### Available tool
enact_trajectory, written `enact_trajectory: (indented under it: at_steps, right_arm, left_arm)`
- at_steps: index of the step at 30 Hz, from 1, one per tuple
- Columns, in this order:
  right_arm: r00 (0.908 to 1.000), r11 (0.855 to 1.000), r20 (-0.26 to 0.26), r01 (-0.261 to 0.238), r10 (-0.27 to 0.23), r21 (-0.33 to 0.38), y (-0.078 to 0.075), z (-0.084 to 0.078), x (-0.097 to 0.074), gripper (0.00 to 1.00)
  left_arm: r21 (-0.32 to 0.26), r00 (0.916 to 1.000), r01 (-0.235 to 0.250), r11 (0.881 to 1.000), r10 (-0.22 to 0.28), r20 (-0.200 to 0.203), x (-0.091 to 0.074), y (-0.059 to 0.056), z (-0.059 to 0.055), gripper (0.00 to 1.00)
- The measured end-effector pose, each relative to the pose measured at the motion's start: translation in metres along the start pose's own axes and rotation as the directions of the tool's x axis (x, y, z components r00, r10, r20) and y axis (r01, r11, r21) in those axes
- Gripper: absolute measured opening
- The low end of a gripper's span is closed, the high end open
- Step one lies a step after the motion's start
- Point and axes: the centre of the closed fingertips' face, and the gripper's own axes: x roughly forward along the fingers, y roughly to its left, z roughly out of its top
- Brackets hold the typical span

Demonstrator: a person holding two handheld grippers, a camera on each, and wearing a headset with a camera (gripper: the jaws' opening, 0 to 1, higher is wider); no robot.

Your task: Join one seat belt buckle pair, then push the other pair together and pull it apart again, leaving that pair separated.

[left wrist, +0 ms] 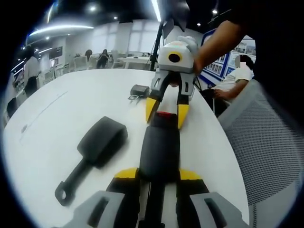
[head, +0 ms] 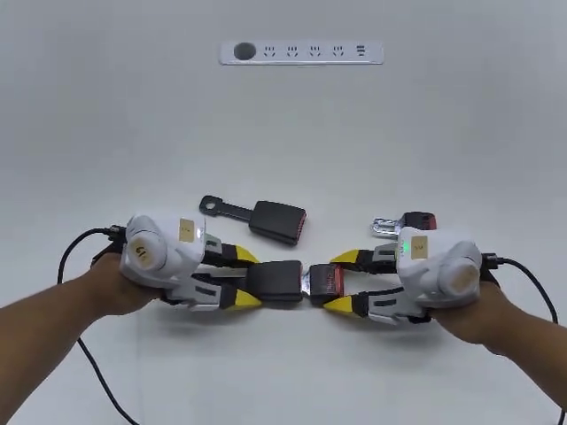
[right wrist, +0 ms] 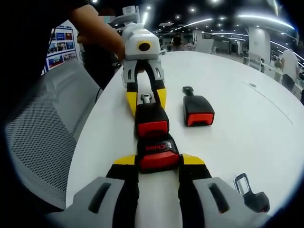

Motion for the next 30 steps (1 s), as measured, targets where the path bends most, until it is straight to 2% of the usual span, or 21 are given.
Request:
enact_trajectory:
  at_steps: [7, 10, 17, 20, 23, 25, 27, 28, 29, 30]
  right_arm:
    - [1.0000, 1.000, -0.002, 0.004, -0.004, -0.009, -0.0009, -0.0005, 0.0011, 0.30]
    - [0.9999, 1.000, -0.009, 0.007, -0.007, -0.015, -0.0002, -0.0010, 0.0016, 0.31]
    - [0.9997, 1.000, -0.019, 0.012, -0.013, -0.022, 0.0018, -0.0007, 0.0018, 0.32]
    - [0.9994, 0.999, -0.026, 0.019, -0.021, -0.050, 0.0032, -0.0012, 0.0026, 0.33]
    - [0.9995, 0.999, -0.025, 0.017, -0.019, -0.045, 0.0023, -0.0004, 0.0022, 0.33]
    - [0.9997, 1.000, -0.020, 0.010, -0.010, -0.006, 0.0033, 0.0006, 0.0011, 0.33]
    - [0.9993, 1.000, -0.029, 0.023, -0.023, 0.009, 0.0031, 0.0002, -0.0001, 0.34]
    - [0.9996, 0.999, -0.018, 0.023, -0.022, 0.043, 0.0053, 0.0020, -0.0003, 0.35]
    - [1.0000, 0.998, -0.002, 0.005, -0.005, 0.061, 0.0088, 0.0049, -0.0008, 0.39]
    - [0.9999, 0.998, 0.002, 0.016, -0.016, 0.067, 0.0074, 0.0060, -0.0019, 0.44]
  left_arm:
    - [0.023, 0.9999, 0.005, 1.000, -0.005, -0.012, -0.0002, -0.0002, 0.0008, 0.29]
    - [0.044, 0.9994, 0.003, 0.999, -0.002, -0.033, 0.0003, 0.0002, -0.0006, 0.29]
    - [0.048, 0.9988, -0.006, 0.999, 0.008, -0.049, 0.0007, 0.0012, -0.0022, 0.30]
    - [0.074, 0.9975, -0.007, 0.997, 0.012, -0.069, 0.0015, 0.0008, -0.0034, 0.30]
    - [0.072, 0.9970, -0.008, 0.997, 0.013, -0.076, 0.0013, 0.0015, -0.0043, 0.31]
    - [0.071, 0.9964, -0.010, 0.997, 0.015, -0.083, 0.0013, 0.0016, -0.0049, 0.31]
    - [0.056, 0.9962, -0.018, 0.998, 0.022, -0.084, 0.0013, 0.0020, -0.0052, 0.32]
    - [0.041, 0.9964, -0.020, 0.999, 0.023, -0.082, 0.0011, 0.0011, -0.0047, 0.32]
    - [-0.022, 0.9971, -0.035, 0.999, 0.033, -0.068, 0.0012, 0.0006, -0.0024, 0.32]
    - [-0.055, 0.9972, -0.039, 0.998, 0.035, -0.067, 0.0007, 0.0004, -0.0015, 0.33]
